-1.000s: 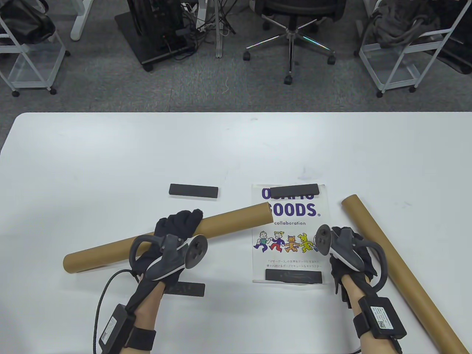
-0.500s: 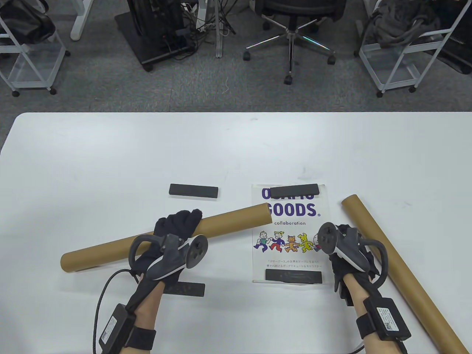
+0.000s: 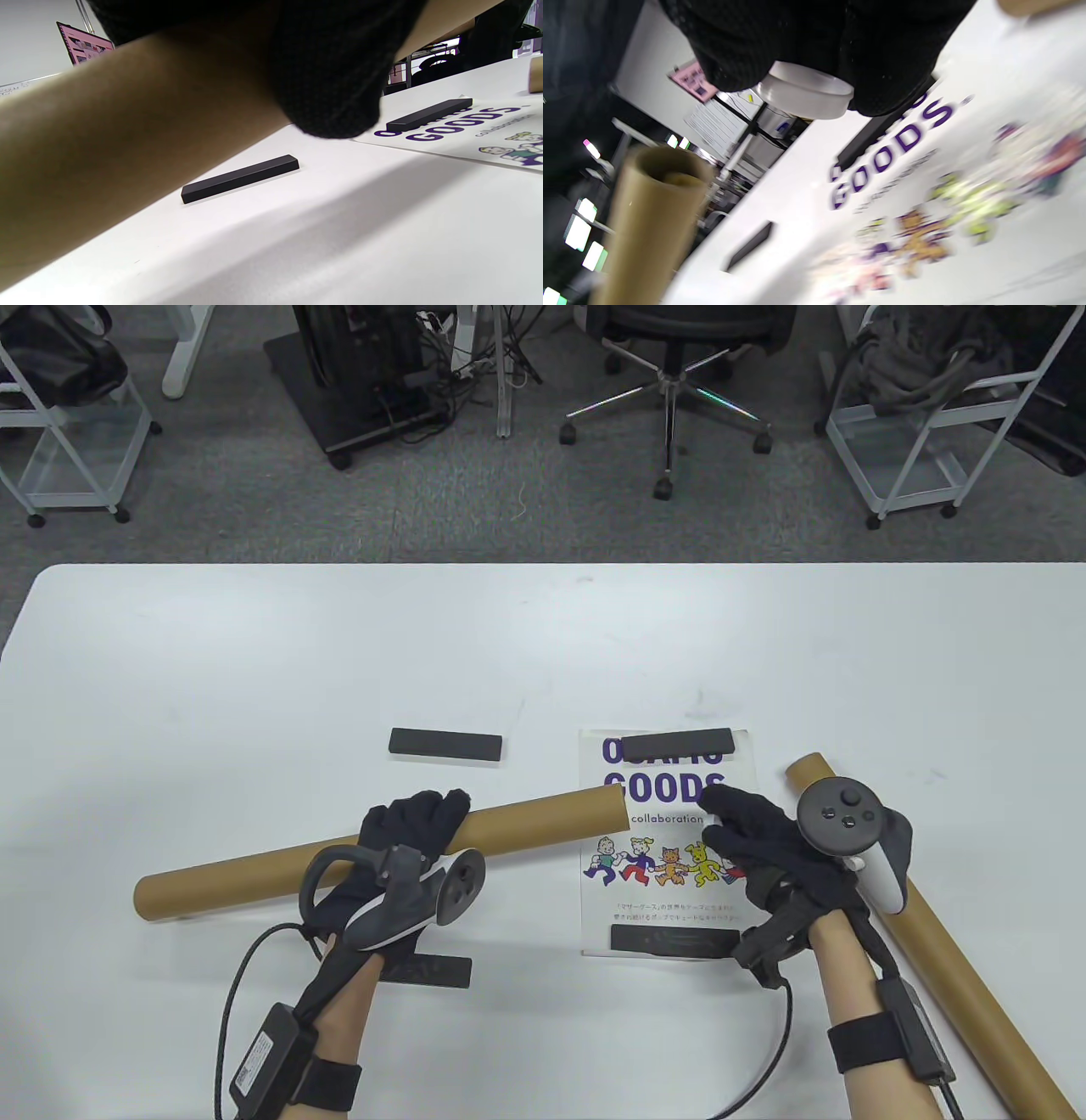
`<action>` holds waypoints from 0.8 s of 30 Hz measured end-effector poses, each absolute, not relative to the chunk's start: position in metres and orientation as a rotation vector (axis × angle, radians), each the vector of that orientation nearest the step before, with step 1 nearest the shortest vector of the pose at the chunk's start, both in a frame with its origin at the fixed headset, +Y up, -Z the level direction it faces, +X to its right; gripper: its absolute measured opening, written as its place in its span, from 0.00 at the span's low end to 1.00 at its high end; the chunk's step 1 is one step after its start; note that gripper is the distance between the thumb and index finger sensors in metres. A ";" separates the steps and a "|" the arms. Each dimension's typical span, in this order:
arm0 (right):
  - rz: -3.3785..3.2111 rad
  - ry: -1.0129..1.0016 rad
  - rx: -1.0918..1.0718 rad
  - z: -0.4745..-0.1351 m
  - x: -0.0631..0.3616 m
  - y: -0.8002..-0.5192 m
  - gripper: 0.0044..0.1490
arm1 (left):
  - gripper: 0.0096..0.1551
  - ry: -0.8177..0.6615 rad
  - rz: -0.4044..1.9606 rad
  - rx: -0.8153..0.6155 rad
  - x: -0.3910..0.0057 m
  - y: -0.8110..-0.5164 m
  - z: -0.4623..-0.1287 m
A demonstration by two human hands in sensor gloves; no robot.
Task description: Roll up posters and store in mailing tubes
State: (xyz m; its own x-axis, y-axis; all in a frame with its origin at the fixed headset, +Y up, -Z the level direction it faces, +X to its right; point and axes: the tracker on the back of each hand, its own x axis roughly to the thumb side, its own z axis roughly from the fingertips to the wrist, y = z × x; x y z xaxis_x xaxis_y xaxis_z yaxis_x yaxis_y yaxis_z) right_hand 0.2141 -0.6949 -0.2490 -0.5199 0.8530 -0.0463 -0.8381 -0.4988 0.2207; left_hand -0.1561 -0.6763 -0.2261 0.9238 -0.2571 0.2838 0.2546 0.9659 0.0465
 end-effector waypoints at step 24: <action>1.902 0.254 0.132 -0.259 0.156 -0.700 0.35 | 0.54 -0.325 -0.296 0.000 -0.147 -0.680 -0.224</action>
State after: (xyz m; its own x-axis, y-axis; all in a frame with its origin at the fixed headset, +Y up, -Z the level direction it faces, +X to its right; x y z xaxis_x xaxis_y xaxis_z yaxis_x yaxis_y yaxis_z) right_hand 0.1561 -0.6996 -0.2585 -0.3391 0.9402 -0.0329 -0.9158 -0.3219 0.2400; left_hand -0.1469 -0.6802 -0.2238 0.9048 -0.2870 0.3146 0.2869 0.9568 0.0476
